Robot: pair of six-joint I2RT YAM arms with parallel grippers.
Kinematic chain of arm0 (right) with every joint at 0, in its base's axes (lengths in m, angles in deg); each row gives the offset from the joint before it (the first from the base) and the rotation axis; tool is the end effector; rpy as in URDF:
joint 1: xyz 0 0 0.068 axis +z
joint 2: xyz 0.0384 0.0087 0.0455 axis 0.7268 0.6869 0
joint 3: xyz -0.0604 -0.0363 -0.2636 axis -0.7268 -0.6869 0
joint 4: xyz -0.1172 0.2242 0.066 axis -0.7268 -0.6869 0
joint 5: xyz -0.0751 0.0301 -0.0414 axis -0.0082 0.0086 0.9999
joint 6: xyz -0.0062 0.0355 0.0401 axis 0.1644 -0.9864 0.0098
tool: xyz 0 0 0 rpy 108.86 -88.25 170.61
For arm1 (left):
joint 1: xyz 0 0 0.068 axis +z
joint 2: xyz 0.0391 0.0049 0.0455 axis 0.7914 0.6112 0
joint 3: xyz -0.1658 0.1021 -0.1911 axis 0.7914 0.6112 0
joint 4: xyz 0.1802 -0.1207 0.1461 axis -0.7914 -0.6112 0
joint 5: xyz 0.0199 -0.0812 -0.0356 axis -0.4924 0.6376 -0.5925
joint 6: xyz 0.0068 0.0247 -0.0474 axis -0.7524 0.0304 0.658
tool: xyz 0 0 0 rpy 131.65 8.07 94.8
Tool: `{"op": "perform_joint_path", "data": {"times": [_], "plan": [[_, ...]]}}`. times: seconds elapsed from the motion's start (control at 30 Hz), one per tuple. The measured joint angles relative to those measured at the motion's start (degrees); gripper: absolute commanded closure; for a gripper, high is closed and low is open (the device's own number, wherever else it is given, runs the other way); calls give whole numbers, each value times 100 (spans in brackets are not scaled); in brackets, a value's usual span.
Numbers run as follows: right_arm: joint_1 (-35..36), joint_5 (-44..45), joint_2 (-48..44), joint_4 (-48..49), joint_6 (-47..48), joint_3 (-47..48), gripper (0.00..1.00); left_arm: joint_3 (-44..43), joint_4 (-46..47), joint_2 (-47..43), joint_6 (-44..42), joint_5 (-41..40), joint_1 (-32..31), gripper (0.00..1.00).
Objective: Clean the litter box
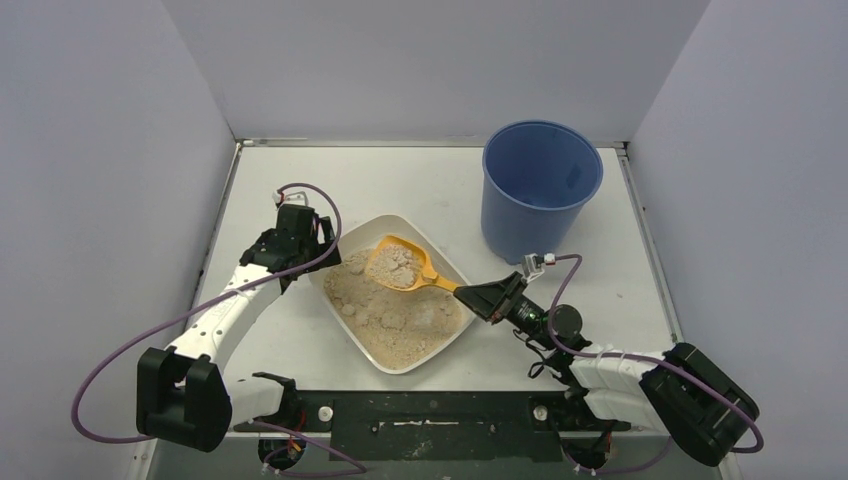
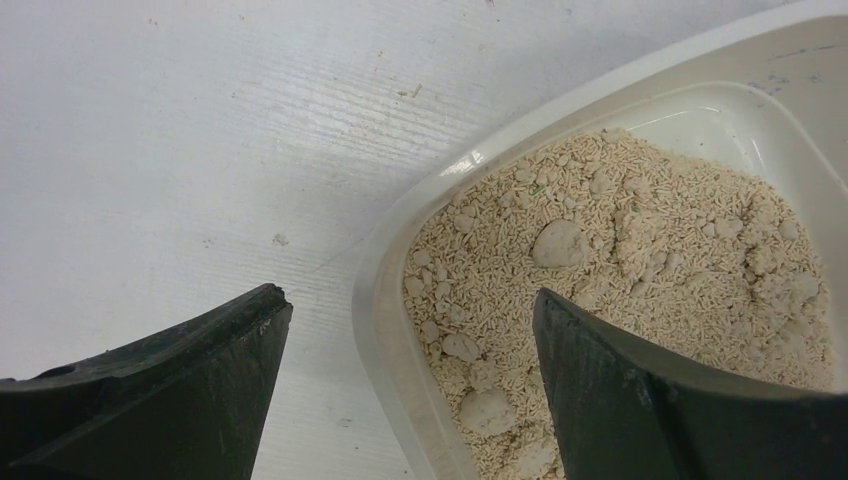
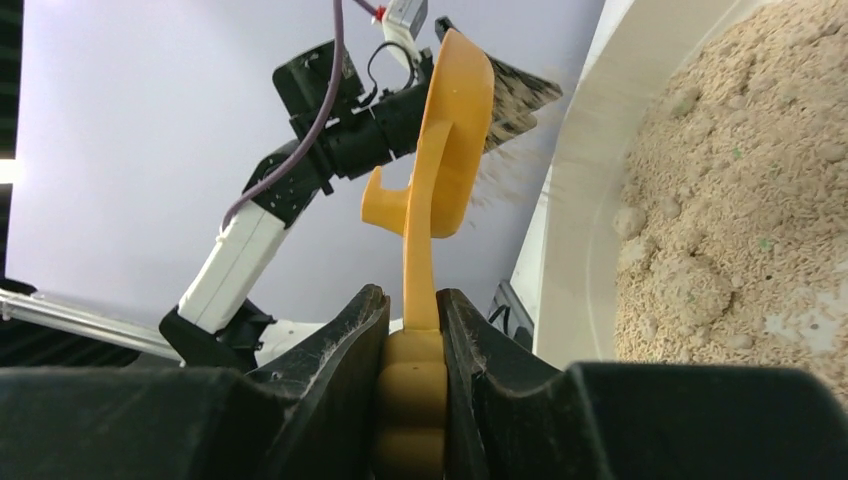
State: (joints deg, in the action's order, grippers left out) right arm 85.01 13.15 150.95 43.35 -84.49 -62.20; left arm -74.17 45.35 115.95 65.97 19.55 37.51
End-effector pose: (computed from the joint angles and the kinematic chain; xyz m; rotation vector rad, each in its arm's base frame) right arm 0.1319 0.1206 0.1832 0.2975 1.7037 1.9351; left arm 0.2422 -0.0541 0.2498 -0.3288 2.3791 0.0156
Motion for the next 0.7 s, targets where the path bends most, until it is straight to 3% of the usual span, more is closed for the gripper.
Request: {"op": "perform_joint_path", "data": {"times": [0.1, 0.7], "plan": [[-177, -15, -179, -101, -59, -55, 100, 0, 13, -11, -2, 22, -2, 3], [-52, -61, -254, -540, -214, 37, 100, 0, 20, -94, 0, 81, 0, 3]]}}
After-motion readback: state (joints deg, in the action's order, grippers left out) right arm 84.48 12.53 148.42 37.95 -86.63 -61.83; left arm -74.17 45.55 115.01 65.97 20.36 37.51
